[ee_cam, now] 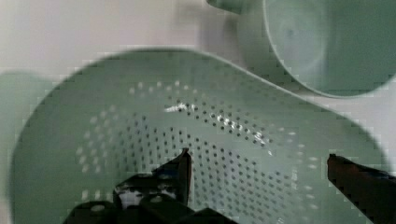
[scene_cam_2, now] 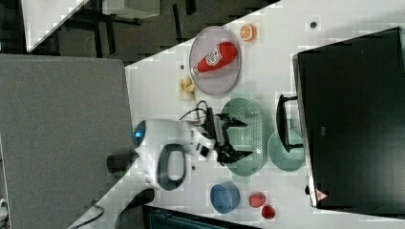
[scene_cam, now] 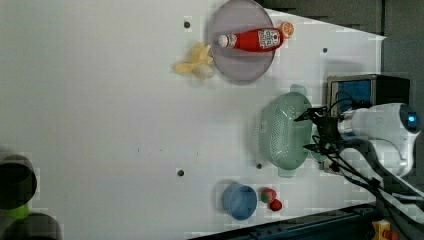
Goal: Drag strainer left to right.
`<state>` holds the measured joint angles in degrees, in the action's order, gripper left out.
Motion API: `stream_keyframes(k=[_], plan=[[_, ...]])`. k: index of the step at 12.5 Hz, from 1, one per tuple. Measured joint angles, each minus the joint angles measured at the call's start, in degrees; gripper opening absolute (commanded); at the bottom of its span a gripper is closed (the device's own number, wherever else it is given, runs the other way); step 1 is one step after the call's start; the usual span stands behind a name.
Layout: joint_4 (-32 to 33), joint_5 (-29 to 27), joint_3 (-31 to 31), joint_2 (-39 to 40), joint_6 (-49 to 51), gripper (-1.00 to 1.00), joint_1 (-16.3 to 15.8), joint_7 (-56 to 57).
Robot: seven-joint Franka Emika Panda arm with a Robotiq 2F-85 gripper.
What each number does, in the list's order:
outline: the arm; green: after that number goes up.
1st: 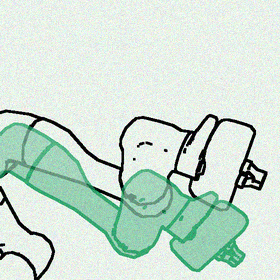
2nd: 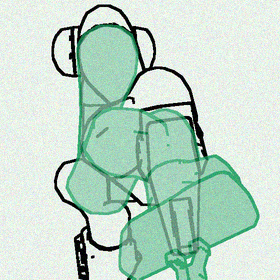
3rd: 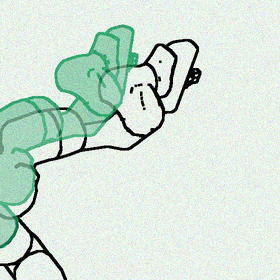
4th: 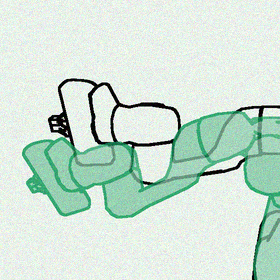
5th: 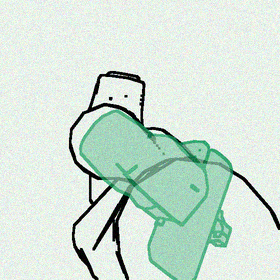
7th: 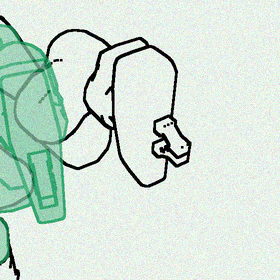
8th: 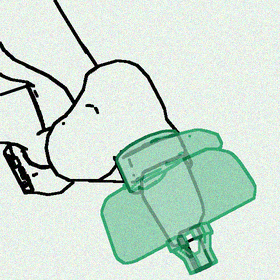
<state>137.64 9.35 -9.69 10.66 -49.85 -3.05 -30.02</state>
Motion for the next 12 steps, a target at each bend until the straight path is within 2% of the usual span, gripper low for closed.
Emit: stream_keyframes(k=[2,5,9,12], plan=[[-2.69,-1.11,1.87,-5.68,7.13,1.0,-0.51,6.66],[-6.27,-7.97,3.49,-17.14,19.81,1.0,-0.96,14.06],[-13.76,-8.59,3.14,-30.27,34.59,1.0,-0.87,21.27],[-19.36,-9.55,2.48,-33.19,42.93,1.0,-0.55,23.28]])
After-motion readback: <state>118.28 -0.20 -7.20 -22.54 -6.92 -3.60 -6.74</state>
